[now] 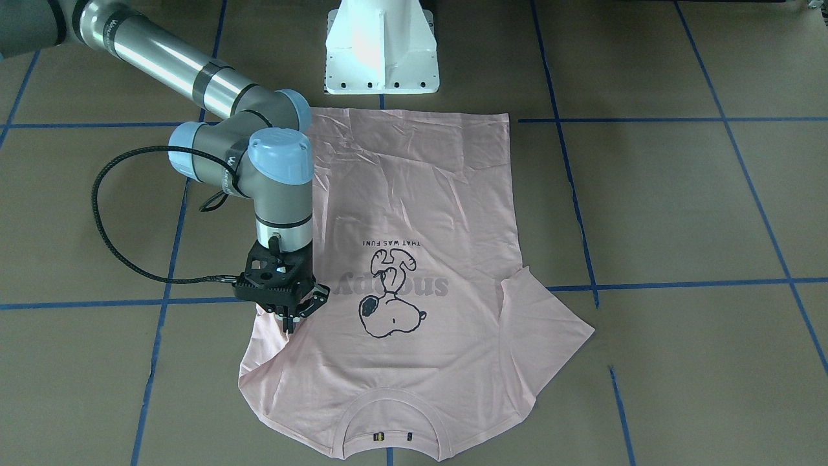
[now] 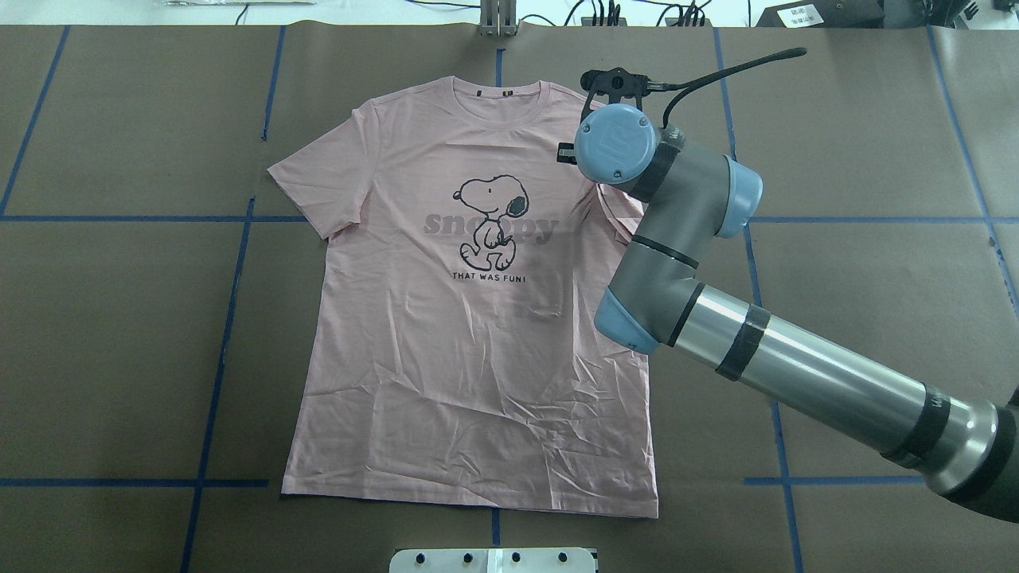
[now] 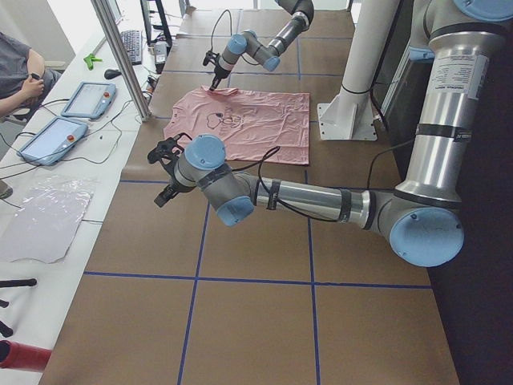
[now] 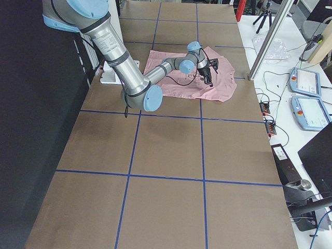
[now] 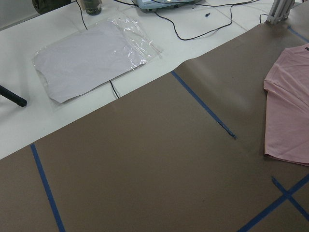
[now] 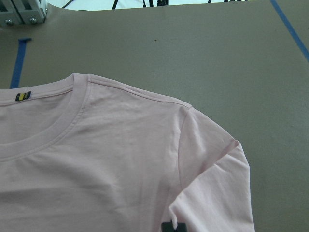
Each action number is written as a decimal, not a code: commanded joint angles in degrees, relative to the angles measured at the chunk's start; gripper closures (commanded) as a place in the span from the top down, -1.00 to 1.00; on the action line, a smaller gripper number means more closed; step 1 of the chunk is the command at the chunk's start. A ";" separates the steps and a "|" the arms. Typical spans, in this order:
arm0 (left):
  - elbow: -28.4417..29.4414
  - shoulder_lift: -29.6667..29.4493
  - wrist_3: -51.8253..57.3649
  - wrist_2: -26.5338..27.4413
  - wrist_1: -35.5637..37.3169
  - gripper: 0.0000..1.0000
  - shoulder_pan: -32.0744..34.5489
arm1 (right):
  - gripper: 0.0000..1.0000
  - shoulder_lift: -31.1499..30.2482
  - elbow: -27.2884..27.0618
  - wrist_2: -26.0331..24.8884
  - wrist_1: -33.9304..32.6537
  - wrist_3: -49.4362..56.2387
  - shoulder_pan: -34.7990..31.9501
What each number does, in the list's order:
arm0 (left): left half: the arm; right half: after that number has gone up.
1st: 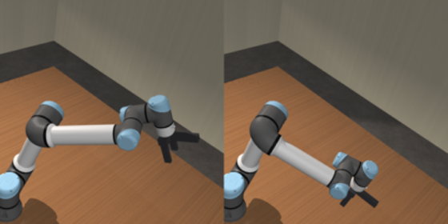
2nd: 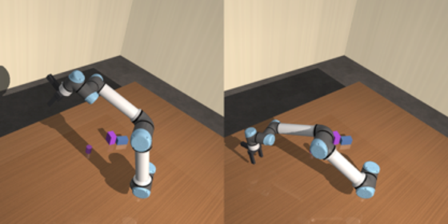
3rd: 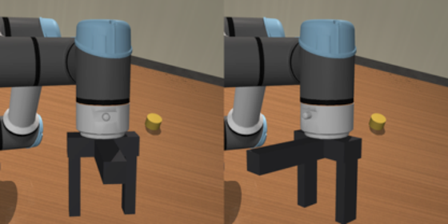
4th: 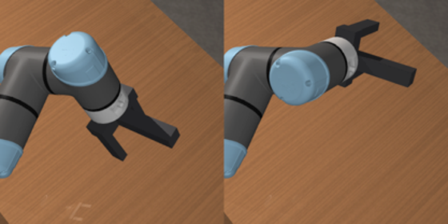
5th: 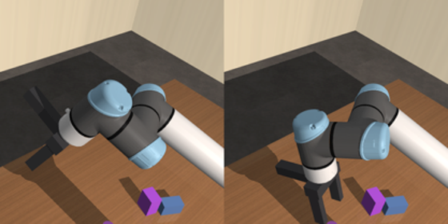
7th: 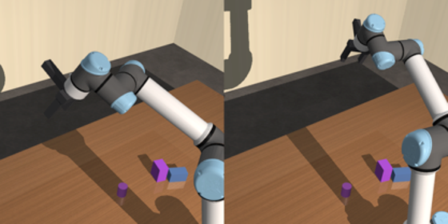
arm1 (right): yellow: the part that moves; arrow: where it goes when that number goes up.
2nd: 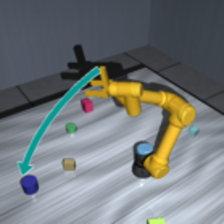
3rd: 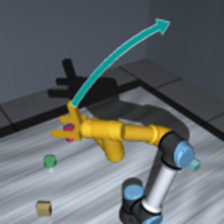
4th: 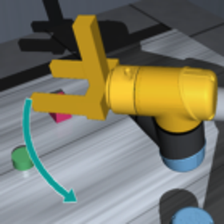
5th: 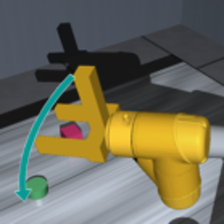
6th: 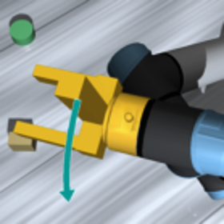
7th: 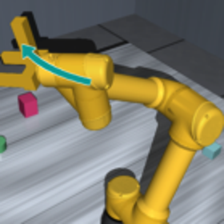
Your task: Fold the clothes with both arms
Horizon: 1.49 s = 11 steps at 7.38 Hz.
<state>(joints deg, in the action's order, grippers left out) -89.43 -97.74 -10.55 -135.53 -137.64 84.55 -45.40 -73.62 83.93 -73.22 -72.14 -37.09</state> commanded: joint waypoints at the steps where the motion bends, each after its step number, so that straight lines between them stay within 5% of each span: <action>1: 0.05 0.00 0.00 0.00 0.00 1.00 0.00 | -1.00 1.54 1.29 -1.65 -0.08 -0.28 1.22; 4: 0.05 0.00 0.00 0.00 0.00 1.00 0.00 | -0.95 1.99 1.38 -1.92 0.00 0.24 2.02; 5: 0.05 0.00 0.00 0.00 0.00 1.00 0.00 | 0.98 1.99 1.90 -1.92 0.00 0.42 2.02; 7: 0.74 -0.08 0.09 0.26 0.09 1.00 -0.09 | 1.00 4.44 1.73 1.39 -0.52 5.92 -0.07; 11: 1.45 -4.98 -17.60 6.39 0.44 0.93 -9.98 | 1.00 0.35 -1.59 25.09 0.26 24.62 -15.17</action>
<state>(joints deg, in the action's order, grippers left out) -88.13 -100.39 -20.59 -132.04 -137.30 78.55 -42.17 -73.10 101.11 -73.64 -54.71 -46.72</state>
